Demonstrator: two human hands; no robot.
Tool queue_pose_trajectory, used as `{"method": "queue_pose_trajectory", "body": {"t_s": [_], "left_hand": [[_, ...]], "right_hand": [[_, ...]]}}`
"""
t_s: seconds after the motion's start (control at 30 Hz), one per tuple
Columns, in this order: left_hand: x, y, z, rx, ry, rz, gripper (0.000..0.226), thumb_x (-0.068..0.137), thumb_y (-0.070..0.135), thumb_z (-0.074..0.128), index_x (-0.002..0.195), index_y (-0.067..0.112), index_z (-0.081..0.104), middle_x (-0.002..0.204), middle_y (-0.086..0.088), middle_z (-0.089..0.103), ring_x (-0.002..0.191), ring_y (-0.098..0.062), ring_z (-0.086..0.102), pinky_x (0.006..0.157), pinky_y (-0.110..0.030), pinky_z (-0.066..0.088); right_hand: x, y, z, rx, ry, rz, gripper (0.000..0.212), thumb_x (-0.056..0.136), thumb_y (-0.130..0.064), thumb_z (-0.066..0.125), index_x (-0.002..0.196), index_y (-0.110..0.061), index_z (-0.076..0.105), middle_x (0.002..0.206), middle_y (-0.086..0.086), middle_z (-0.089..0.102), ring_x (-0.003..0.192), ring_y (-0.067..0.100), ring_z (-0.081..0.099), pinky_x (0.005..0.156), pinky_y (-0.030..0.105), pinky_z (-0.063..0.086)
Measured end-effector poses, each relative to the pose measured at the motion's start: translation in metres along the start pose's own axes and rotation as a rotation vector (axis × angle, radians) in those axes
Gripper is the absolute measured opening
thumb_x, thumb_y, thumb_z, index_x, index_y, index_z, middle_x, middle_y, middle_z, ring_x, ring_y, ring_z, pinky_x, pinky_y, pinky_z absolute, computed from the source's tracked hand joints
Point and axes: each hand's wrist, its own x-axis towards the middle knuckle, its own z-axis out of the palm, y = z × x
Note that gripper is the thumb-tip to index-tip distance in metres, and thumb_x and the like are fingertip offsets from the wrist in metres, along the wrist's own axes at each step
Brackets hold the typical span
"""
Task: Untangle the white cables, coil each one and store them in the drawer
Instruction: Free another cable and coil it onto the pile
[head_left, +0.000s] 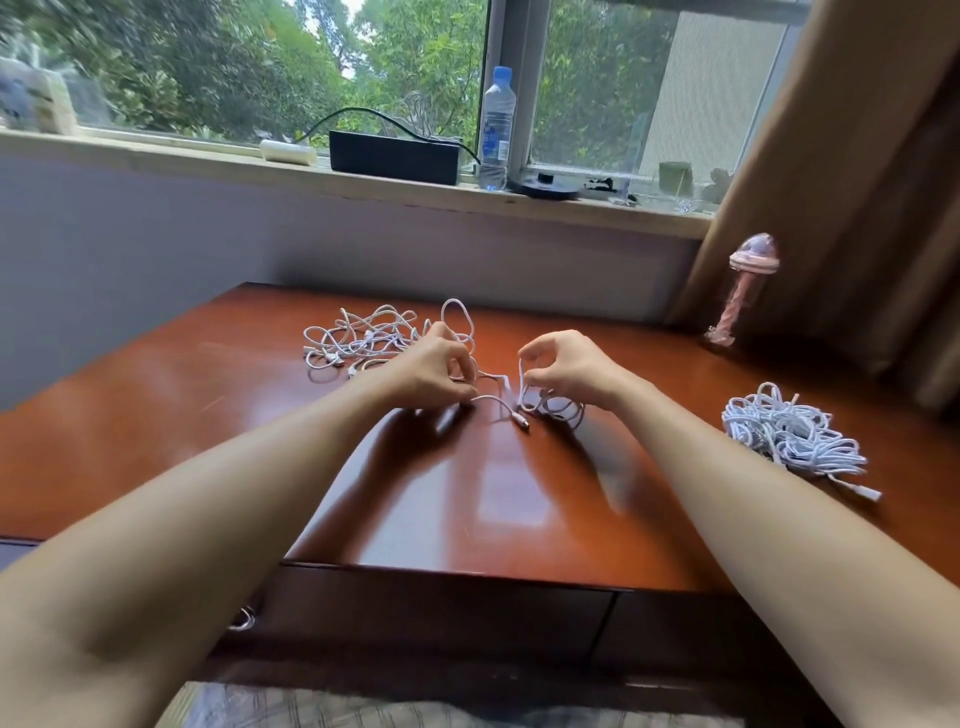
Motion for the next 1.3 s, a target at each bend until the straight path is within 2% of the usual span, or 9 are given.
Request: {"method": "queue_pose_trajectory", "body": {"t_s": [0.1, 0.23, 0.33, 0.43, 0.6, 0.7, 0.87, 1.0, 1.3], "left_hand": [[0.001, -0.001, -0.001, 0.015, -0.015, -0.011, 0.015, 0.079, 0.024, 0.079, 0.087, 0.027, 0.067, 0.116, -0.002, 0.04, 0.101, -0.014, 0.05, 0.093, -0.023, 0.041], [0.002, 0.008, -0.006, 0.136, -0.016, -0.062, 0.021, 0.07, 0.044, 0.066, 0.08, 0.027, 0.058, 0.108, 0.002, 0.044, 0.092, -0.023, 0.059, 0.089, -0.043, 0.052], [0.006, 0.02, -0.012, 0.345, 0.052, -0.093, 0.023, 0.078, 0.042, 0.065, 0.082, 0.023, 0.055, 0.11, 0.0, 0.045, 0.082, -0.031, 0.06, 0.078, -0.04, 0.051], [0.015, 0.033, -0.015, 0.397, 0.222, -0.04, 0.032, 0.086, 0.041, 0.064, 0.102, 0.018, 0.049, 0.115, -0.004, 0.044, 0.08, -0.035, 0.059, 0.073, -0.042, 0.049], [0.038, 0.053, -0.021, 0.041, 0.177, 0.001, 0.061, 0.091, 0.036, 0.066, 0.146, 0.024, 0.041, 0.141, -0.002, 0.044, 0.115, -0.024, 0.058, 0.099, -0.041, 0.048], [0.045, 0.057, -0.022, 0.032, 0.136, -0.021, 0.024, 0.097, 0.03, 0.058, 0.118, 0.023, 0.067, 0.112, -0.006, 0.07, 0.093, -0.023, 0.067, 0.086, -0.034, 0.054], [0.048, 0.069, -0.033, -0.242, 0.224, -0.047, 0.008, 0.096, 0.015, 0.061, 0.093, 0.014, 0.069, 0.081, -0.008, 0.07, 0.064, -0.021, 0.069, 0.06, -0.032, 0.06], [0.053, 0.083, -0.049, -0.27, 0.356, 0.005, 0.008, 0.091, 0.014, 0.066, 0.098, 0.016, 0.069, 0.079, 0.001, 0.073, 0.068, -0.011, 0.066, 0.061, -0.023, 0.053], [0.053, 0.087, -0.075, -0.252, 0.404, 0.078, 0.032, 0.085, 0.01, 0.074, 0.112, 0.013, 0.058, 0.085, 0.001, 0.069, 0.074, -0.011, 0.062, 0.066, -0.017, 0.049]], "right_hand": [[0.0, 0.003, -0.008, 0.025, 0.09, 0.001, 0.026, 0.086, -0.006, 0.063, 0.109, -0.012, 0.074, 0.107, 0.004, 0.066, 0.074, 0.016, 0.072, 0.059, 0.02, 0.057], [0.002, 0.001, -0.022, 0.173, 0.257, -0.022, 0.025, 0.087, 0.0, 0.059, 0.104, -0.012, 0.073, 0.109, 0.015, 0.067, 0.084, 0.028, 0.073, 0.073, 0.039, 0.064], [0.003, -0.005, -0.034, 0.346, 0.293, 0.003, 0.029, 0.091, 0.002, 0.06, 0.116, -0.008, 0.069, 0.105, 0.022, 0.071, 0.077, 0.029, 0.076, 0.078, 0.044, 0.064], [0.005, -0.017, -0.046, 0.448, 0.333, -0.038, 0.028, 0.094, 0.004, 0.057, 0.12, -0.003, 0.067, 0.106, 0.022, 0.071, 0.084, 0.024, 0.077, 0.077, 0.038, 0.064], [0.0, -0.041, -0.06, 0.638, 0.358, -0.111, 0.022, 0.096, 0.002, 0.06, 0.117, 0.0, 0.068, 0.101, 0.017, 0.071, 0.089, 0.023, 0.076, 0.078, 0.035, 0.063], [-0.004, -0.048, -0.065, 0.695, 0.386, -0.134, 0.019, 0.093, 0.002, 0.066, 0.112, 0.001, 0.069, 0.096, 0.016, 0.07, 0.083, 0.022, 0.075, 0.075, 0.034, 0.063], [-0.001, -0.044, -0.067, 0.642, 0.429, -0.113, 0.021, 0.092, 0.003, 0.065, 0.109, -0.007, 0.069, 0.095, 0.014, 0.068, 0.077, 0.017, 0.072, 0.074, 0.038, 0.064], [-0.003, -0.044, -0.062, 0.47, 0.221, -0.081, 0.044, 0.086, -0.023, 0.081, 0.125, -0.01, 0.065, 0.104, 0.01, 0.07, 0.08, 0.018, 0.071, 0.079, 0.043, 0.063], [-0.009, -0.065, -0.062, 0.633, -0.015, -0.118, 0.041, 0.094, -0.038, 0.071, 0.119, -0.007, 0.067, 0.097, 0.008, 0.072, 0.085, 0.018, 0.069, 0.082, 0.038, 0.062]]}}
